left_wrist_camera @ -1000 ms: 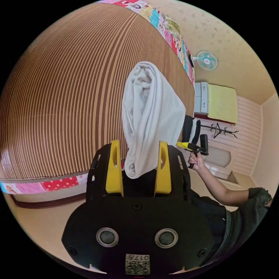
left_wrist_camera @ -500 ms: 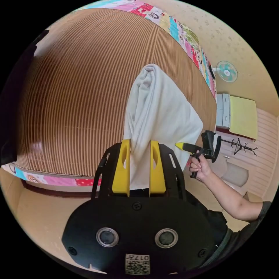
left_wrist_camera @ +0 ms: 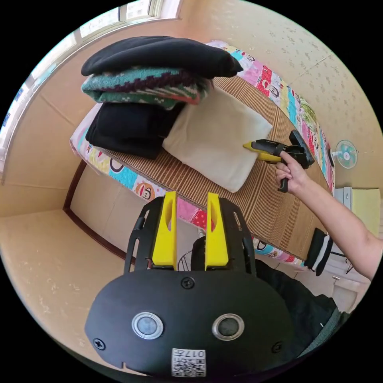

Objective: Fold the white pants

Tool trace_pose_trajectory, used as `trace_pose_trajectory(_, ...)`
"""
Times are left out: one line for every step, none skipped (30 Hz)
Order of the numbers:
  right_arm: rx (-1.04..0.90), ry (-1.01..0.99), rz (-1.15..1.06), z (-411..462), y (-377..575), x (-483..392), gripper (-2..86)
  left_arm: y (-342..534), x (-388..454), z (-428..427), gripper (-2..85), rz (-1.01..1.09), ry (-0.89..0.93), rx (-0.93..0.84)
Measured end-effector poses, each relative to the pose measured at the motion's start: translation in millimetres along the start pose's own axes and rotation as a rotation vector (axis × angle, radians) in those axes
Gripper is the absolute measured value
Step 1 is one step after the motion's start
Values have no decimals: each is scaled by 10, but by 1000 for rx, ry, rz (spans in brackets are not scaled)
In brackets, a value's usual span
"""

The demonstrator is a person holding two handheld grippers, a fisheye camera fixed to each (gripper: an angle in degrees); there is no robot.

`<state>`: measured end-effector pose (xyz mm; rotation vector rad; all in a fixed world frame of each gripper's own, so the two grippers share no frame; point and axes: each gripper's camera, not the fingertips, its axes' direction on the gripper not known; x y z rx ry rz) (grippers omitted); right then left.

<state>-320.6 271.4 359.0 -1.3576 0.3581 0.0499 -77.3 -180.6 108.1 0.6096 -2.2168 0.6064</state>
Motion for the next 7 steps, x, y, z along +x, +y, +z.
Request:
trace_pose_trajectory(18, -43, -6, -187, 269, 70, 68, 108, 112, 113, 103, 19, 37, -20)
trace_pose_trajectory(27, -77, 17, -383, 594, 199, 48, 150, 180, 168, 101, 33, 55, -31)
trace_pose_trajectory(29, -88, 36, -485, 779, 279, 42, 220, 359, 279, 94, 78, 93, -54)
trace_pose_trajectory(32, -108, 78, -707, 1196, 458, 30, 271, 576, 370, 84, 140, 121, -70)
trace_pose_trajectory(44, -117, 137, -954, 1648, 645, 23, 289, 697, 406, 82, 176, 132, -73)
trace_pose_trajectory(58, -115, 173, -1091, 1891, 736, 19, 313, 950, 470, 80, 258, 155, -79)
trace_pose_trajectory(101, -98, 259, -1388, 2404, 904, 16, 324, 1226, 525, 91, 357, 202, -85)
